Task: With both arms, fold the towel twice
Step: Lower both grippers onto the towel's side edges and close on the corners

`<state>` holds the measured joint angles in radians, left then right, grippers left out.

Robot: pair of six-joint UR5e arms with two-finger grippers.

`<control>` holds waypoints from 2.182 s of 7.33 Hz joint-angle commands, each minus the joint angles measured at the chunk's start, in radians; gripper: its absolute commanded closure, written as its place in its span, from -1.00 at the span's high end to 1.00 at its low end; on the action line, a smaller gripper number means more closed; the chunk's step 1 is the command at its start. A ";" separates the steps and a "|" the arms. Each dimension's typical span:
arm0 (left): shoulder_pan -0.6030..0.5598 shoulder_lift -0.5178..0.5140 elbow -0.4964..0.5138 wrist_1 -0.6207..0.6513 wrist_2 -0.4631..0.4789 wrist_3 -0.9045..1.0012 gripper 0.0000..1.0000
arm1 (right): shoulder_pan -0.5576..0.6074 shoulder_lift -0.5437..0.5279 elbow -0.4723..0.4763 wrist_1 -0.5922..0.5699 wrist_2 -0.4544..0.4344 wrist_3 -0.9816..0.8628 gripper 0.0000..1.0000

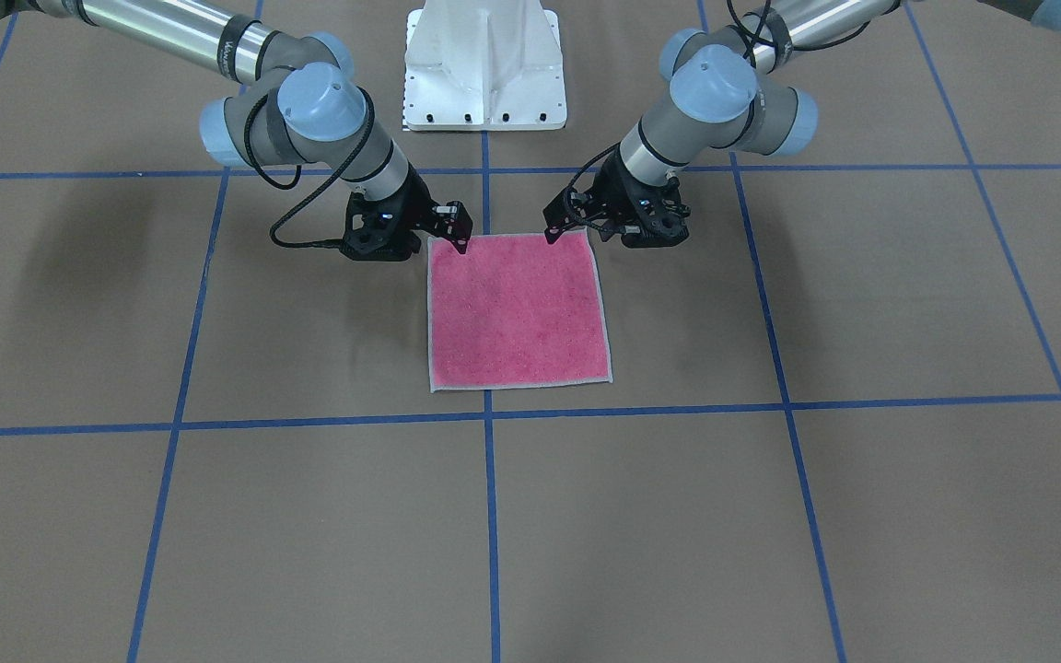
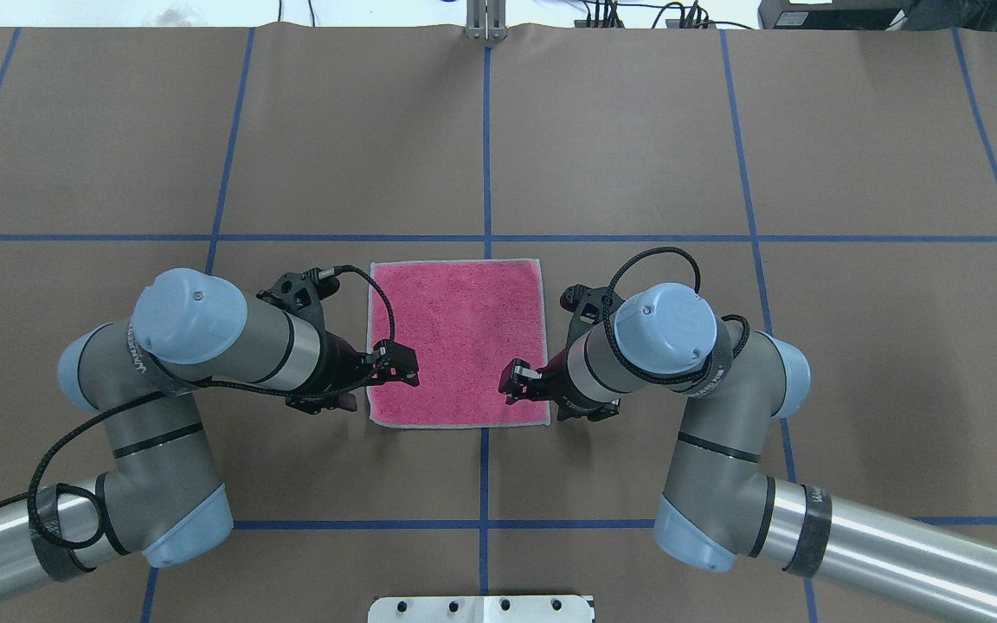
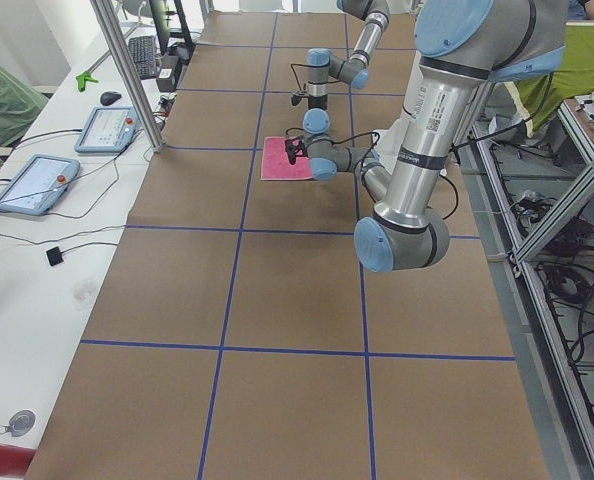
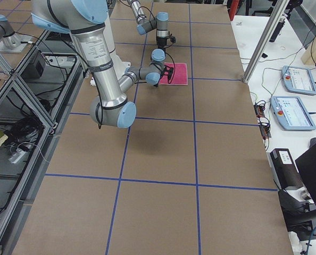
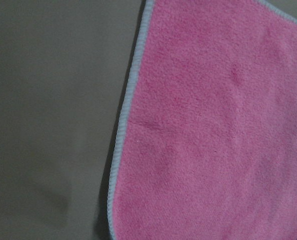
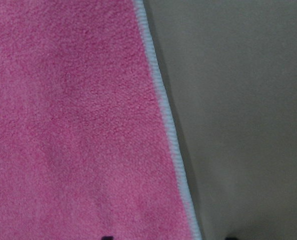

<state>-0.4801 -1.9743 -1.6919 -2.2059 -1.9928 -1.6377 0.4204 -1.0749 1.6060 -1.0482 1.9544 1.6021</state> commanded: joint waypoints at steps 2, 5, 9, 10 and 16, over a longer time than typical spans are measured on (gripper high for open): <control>0.000 0.000 0.000 0.000 0.000 0.001 0.99 | 0.000 0.003 0.000 0.001 0.000 0.002 -0.63; 0.000 0.000 0.000 0.000 0.000 0.001 0.99 | 0.000 0.003 0.000 0.002 0.000 0.002 -0.56; 0.000 0.000 0.000 0.000 0.000 -0.001 0.99 | -0.002 0.003 0.000 0.002 0.000 0.002 -1.00; 0.000 0.000 0.000 0.000 0.000 -0.001 0.99 | -0.002 0.003 0.000 0.002 0.000 0.002 -1.00; 0.002 0.000 0.000 0.000 0.000 -0.001 0.99 | 0.000 0.004 0.006 0.002 -0.006 0.002 -1.00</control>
<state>-0.4792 -1.9743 -1.6920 -2.2059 -1.9927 -1.6383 0.4202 -1.0710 1.6117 -1.0462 1.9487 1.6045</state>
